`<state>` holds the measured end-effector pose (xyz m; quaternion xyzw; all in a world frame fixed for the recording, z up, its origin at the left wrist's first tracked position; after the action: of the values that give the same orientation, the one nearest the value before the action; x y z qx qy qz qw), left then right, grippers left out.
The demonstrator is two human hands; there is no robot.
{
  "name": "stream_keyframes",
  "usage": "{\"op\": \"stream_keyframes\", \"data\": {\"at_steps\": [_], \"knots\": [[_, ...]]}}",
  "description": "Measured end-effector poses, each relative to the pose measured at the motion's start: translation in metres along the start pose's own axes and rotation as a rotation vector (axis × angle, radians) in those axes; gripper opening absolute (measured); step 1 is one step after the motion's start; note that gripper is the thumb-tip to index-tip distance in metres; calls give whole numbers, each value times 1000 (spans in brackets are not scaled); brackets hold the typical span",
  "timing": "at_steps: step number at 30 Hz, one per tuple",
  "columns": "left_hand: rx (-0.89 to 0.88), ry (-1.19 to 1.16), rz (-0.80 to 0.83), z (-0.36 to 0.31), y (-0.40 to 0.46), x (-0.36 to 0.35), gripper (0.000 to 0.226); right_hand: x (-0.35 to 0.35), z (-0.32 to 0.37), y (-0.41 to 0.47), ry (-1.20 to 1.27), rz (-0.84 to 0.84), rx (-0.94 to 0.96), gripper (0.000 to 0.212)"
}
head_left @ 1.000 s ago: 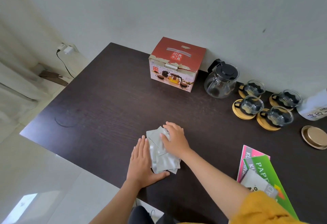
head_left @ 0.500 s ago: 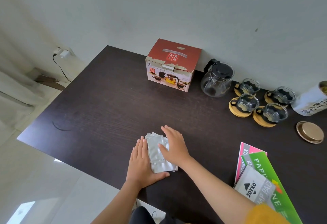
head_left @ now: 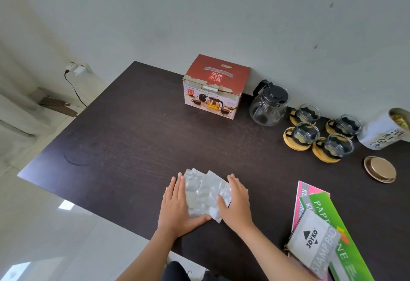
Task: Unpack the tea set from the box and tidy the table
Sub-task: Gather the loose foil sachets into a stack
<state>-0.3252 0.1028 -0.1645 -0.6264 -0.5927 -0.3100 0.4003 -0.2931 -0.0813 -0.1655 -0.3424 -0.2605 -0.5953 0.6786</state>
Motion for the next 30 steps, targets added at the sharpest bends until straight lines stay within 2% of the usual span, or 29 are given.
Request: {"op": "stream_keyframes", "data": {"at_steps": [4, 7, 12, 16, 19, 21, 26, 30], "knots": [[-19, -15, 12, 0, -1, 2, 135, -8, 2, -10, -63, 40, -18, 64], [-21, -116, 12, 2, -1, 5, 129, -17, 14, -11, -65, 54, -36, 65], [0, -352, -16, 9, 5, 14, 90, -24, 32, -9, -14, 60, -52, 69], [-32, -435, -50, 9, 9, 30, 55, -18, 38, -20, 51, -75, -208, 74], [27, -406, 31, 13, 12, 39, 64, -22, 40, -33, -108, -86, -350, 80], [29, -377, 84, 17, 16, 41, 67, -30, 44, -38, -171, -75, -387, 76], [14, -356, 213, 20, 26, 41, 65, -47, 66, -47, -87, -125, -418, 60], [98, -339, 317, 17, 28, 44, 45, -50, 78, -48, -22, -193, -482, 42]]}}
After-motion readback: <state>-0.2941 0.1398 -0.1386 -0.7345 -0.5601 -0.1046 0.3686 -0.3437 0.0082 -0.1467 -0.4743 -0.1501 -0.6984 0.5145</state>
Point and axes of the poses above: each hand's wrist, its own y-axis towards the middle knuckle, its own x-axis out of the back of the hand, z = x × y, the point moved 1 cm from there along y, towards the middle knuckle, and after that the axes turned 3 degrees about -y, right-handed, at the moved point
